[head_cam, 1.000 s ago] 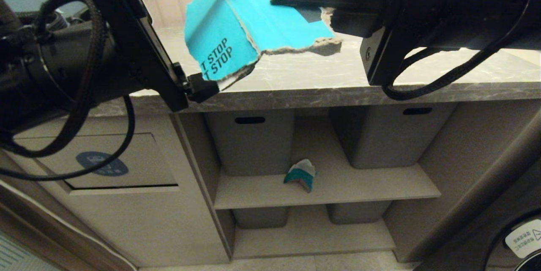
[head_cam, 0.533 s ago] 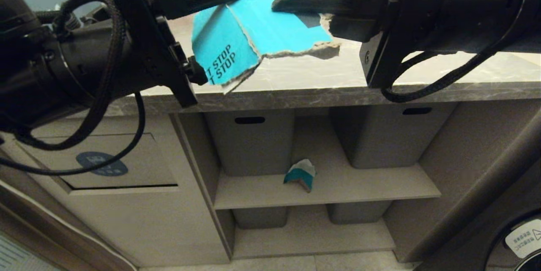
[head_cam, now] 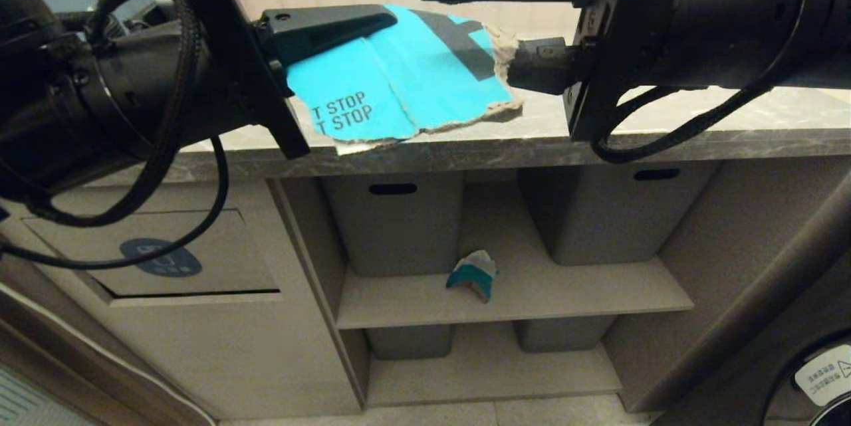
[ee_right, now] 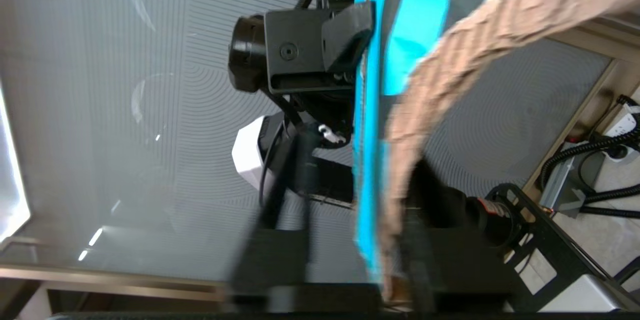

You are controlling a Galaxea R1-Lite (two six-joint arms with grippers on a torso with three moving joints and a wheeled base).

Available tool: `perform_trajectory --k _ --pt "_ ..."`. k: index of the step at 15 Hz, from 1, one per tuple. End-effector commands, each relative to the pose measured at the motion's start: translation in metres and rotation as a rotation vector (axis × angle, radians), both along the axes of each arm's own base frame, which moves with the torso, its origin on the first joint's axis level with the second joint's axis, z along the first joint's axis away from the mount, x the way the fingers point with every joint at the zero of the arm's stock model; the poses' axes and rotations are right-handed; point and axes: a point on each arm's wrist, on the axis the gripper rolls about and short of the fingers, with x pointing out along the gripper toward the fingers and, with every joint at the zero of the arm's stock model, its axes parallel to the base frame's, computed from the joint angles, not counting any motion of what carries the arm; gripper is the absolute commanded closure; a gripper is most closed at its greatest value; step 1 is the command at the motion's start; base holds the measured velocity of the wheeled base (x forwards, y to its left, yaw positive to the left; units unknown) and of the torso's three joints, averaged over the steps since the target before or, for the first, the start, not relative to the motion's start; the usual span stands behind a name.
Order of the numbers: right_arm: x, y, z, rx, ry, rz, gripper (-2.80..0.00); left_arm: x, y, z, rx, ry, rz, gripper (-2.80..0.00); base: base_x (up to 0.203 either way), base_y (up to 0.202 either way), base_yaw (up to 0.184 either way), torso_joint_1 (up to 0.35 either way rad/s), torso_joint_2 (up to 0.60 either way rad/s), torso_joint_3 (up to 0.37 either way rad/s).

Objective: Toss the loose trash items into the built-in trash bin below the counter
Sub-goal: Hand it to the other hand, then put the garbage in the trash can

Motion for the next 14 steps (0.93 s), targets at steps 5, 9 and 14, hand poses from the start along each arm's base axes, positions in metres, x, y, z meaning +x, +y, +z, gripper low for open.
perform_trajectory --k 5,9,14 --pt "-0.015 -0.022 -0.001 0.000 0.012 -0.215 -2.80 0.015 0.005 -0.006 0.051 -0.092 0.153 0.00 0.000 0.000 0.000 0.000 0.00 0.000" --pt "-0.020 -0.069 -0.003 -0.003 -0.022 -0.472 0.00 0.017 0.013 -0.006 0.188 -0.337 0.322 0.00 0.000 0.000 0.000 0.000 0.00 0.000" --pt "-0.054 -0.144 -0.019 -0.027 -0.076 -0.745 0.00 0.014 0.019 -0.014 0.416 -0.604 0.545 0.00 0.000 0.000 0.000 0.000 0.00 0.000"
